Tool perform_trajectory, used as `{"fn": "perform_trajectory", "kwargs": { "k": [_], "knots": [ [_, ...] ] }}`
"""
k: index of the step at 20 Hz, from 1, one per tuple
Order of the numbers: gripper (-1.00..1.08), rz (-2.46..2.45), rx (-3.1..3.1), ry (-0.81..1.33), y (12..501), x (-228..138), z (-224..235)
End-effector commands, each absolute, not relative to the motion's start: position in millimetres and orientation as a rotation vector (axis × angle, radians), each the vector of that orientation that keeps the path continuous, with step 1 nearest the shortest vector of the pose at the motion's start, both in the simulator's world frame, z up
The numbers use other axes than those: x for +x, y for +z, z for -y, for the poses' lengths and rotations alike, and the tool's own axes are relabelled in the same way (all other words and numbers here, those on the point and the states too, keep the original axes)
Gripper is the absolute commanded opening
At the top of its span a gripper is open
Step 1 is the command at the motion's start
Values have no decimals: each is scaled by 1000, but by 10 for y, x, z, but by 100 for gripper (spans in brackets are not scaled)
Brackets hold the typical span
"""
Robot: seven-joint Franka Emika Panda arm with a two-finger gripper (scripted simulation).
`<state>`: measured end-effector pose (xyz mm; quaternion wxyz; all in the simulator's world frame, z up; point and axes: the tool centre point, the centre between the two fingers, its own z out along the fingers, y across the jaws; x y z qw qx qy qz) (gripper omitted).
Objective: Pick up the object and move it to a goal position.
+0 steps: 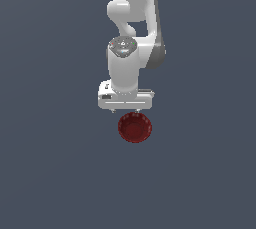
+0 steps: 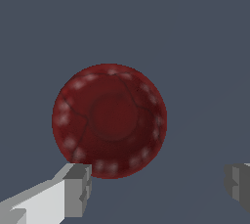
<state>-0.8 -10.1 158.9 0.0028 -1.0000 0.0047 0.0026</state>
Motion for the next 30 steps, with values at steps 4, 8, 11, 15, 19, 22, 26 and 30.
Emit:
{"fn": "perform_trajectory", "kwargs": {
  "k": [4, 8, 11, 15, 19, 22, 26, 30],
  "knots": [
    [28, -25, -3140, 9, 1593, -4, 132],
    [28, -48, -3149, 10, 1603, 1, 205],
    [28, -48, -3148, 11, 1601, 3, 200],
    [28, -70, -3149, 22, 1587, 30, 190],
    [28, -117, -3151, 47, 1558, 87, 162],
    [28, -169, -3153, 73, 1523, 148, 132],
    [28, -261, -3155, 120, 1460, 248, 75],
    [28, -380, -3159, 179, 1376, 365, -3]
  ]
}}
